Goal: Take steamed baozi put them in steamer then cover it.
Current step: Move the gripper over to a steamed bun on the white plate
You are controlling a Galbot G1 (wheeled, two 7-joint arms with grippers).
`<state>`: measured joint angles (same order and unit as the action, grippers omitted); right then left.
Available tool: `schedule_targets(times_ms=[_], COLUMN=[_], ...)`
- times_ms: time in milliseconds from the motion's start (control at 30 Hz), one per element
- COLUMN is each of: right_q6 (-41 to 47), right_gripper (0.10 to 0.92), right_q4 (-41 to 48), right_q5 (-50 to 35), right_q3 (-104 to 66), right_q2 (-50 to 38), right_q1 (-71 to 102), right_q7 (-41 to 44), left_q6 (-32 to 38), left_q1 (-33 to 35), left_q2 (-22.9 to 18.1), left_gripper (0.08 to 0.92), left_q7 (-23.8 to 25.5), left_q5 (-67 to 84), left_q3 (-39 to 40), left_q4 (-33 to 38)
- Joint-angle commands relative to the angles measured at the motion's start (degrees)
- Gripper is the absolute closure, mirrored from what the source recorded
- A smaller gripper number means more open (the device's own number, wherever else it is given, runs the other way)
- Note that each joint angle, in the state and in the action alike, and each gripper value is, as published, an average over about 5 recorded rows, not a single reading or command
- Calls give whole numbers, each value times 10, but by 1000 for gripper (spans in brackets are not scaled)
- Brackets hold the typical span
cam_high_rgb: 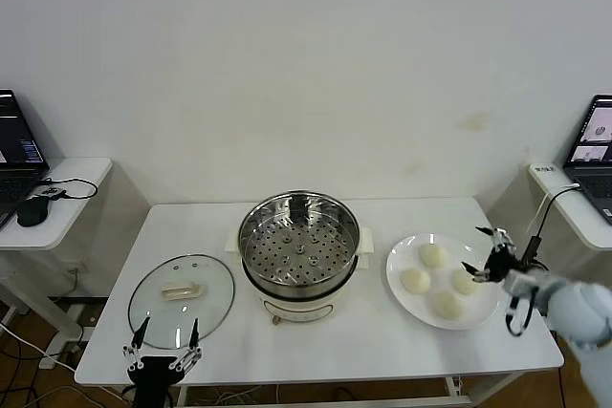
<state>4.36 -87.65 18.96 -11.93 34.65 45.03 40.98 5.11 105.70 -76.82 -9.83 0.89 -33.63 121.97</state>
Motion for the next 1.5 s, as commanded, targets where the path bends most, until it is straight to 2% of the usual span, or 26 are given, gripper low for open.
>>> schedule_targets(times_ms=[33, 333, 733, 1200, 1500], right_q6=[-21, -59, -51, -42, -40], right_gripper=[203, 203, 202, 208, 298], right_q4=[170, 304, 393, 444, 453], right_q5=[-9, 8, 32, 68, 74], right_q3=[319, 418, 415, 396, 397], right_q2=[-27, 76, 168, 218, 224], right_q1=[-331, -409, -404, -393, -391], right_q7=[153, 190, 179, 178, 181], left_q6=[-1, -2, -1, 3, 5], left_q1=[-6, -8, -7, -12, -17], left_q2=[1, 5, 8, 13, 12], left_gripper=[177, 177, 177, 177, 177], left_q7=[1, 4, 5, 5, 4], left_q5=[-8, -3, 4, 9, 10], left_q3=[-2, -22, -35, -44, -44], left_q4=[-1, -4, -6, -17, -23])
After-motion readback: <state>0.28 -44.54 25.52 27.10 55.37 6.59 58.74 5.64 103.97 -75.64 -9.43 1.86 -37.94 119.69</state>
